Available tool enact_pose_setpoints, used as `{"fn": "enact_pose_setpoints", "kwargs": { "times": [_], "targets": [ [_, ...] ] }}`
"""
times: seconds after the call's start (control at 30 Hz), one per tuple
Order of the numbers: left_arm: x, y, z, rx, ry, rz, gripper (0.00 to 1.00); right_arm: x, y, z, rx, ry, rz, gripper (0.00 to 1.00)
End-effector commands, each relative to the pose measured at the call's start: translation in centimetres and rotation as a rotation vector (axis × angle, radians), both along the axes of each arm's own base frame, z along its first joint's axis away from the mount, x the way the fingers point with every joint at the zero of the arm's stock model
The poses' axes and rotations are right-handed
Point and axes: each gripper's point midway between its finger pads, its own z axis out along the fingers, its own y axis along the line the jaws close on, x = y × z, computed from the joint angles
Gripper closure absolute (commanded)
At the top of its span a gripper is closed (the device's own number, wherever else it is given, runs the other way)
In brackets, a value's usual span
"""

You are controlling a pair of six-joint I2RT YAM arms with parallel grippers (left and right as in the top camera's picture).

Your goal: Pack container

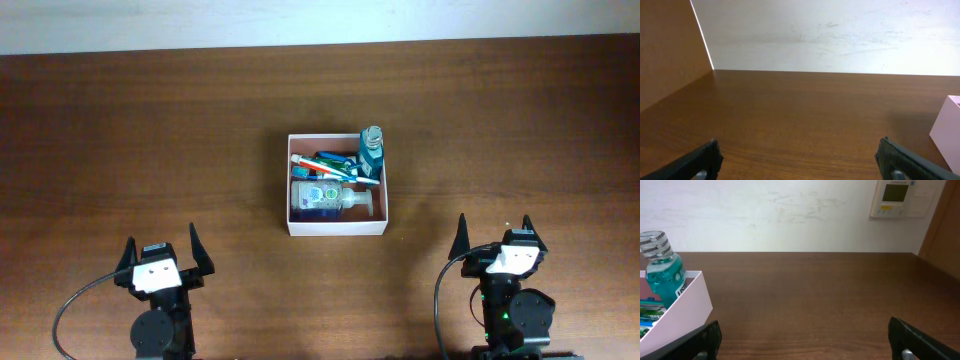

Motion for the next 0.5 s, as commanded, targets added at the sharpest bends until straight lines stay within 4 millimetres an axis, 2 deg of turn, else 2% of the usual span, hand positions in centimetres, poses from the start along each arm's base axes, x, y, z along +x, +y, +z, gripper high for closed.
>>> {"fn": "enact_pose_setpoints", "kwargs": {
  "times": [0.0,0.47],
  "targets": [
    [0.01,-0.16,-0.07,0.017,0.002,-0.013,0.01,-0.03,0.17,-0.20,-0.007,0.003,0.008,0.01],
    [0.01,-0.15,-0.09,0.018,0.002,-0.013,0.01,-0.03,0.17,-0.21,-0.007,0.004,0.008,0.02]
  ]
}}
